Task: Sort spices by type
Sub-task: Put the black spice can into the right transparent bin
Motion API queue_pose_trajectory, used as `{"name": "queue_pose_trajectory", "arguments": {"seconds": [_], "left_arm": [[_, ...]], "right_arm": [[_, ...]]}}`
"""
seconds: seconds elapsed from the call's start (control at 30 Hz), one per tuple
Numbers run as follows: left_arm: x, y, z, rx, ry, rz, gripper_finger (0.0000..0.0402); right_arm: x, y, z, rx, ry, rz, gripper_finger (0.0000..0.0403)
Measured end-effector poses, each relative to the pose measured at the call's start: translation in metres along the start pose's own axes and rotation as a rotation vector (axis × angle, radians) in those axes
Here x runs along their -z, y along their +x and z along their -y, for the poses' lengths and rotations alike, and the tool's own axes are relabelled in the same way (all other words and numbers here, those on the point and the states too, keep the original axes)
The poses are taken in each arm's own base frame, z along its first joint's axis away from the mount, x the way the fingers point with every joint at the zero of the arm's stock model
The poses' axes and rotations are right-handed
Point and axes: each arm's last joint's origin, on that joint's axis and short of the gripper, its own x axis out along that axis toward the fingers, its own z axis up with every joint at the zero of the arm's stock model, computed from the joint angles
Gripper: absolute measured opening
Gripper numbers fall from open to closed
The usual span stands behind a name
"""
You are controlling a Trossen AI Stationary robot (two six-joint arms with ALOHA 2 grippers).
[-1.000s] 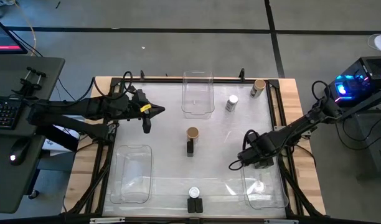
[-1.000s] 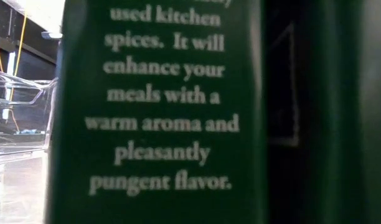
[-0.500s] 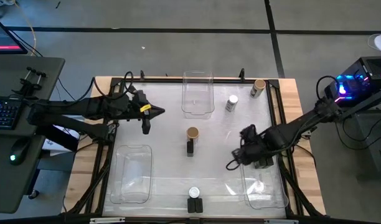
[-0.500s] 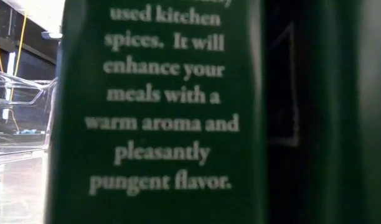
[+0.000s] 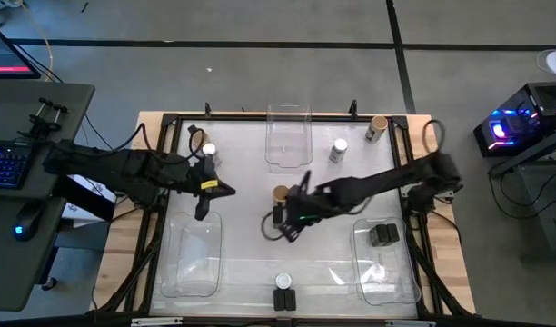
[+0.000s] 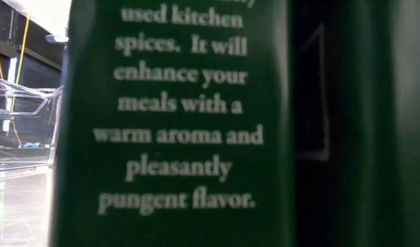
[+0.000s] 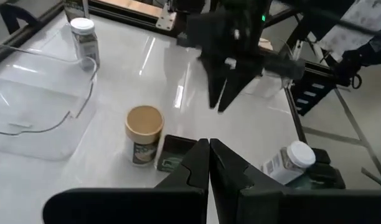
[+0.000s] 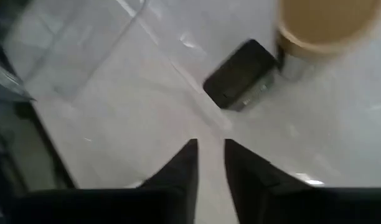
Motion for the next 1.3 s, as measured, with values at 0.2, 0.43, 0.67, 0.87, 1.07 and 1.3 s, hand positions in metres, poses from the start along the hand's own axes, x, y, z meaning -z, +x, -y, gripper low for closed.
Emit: {"name": "queue_pose_trajectory", "arguments": {"seconds": [0.2,0.43,0.67,0.87,1.07,1.3], "left_arm": [[0.005,-0.001,0.005,0.015,0.021,-0.036,0.0000],[0.012,-0.002,0.005,0.007,0.066,-0.103,0.0000],[0.015,-0.002,0.004,0.001,0.124,-0.131,0.0000],[0.016,-0.002,0.004,0.000,0.141,-0.139,0.0000],[0.016,-0.002,0.004,0.011,0.171,-0.143,0.0000],[0.015,-0.002,0.004,0.008,0.173,-0.140,0.0000]], "right_arm": [[-0.013,0.024,-0.028,0.212,-0.092,0.057,0.0181],[-0.022,0.038,-0.036,0.377,0.138,0.025,0.0232],[-0.030,0.070,-0.033,0.405,0.318,0.011,0.0234],[-0.026,0.096,-0.028,0.443,0.386,-0.004,0.0234],[-0.025,0.102,-0.024,0.461,0.405,0.003,0.0234],[-0.033,0.105,-0.025,0.407,0.305,0.016,0.0231]]}}
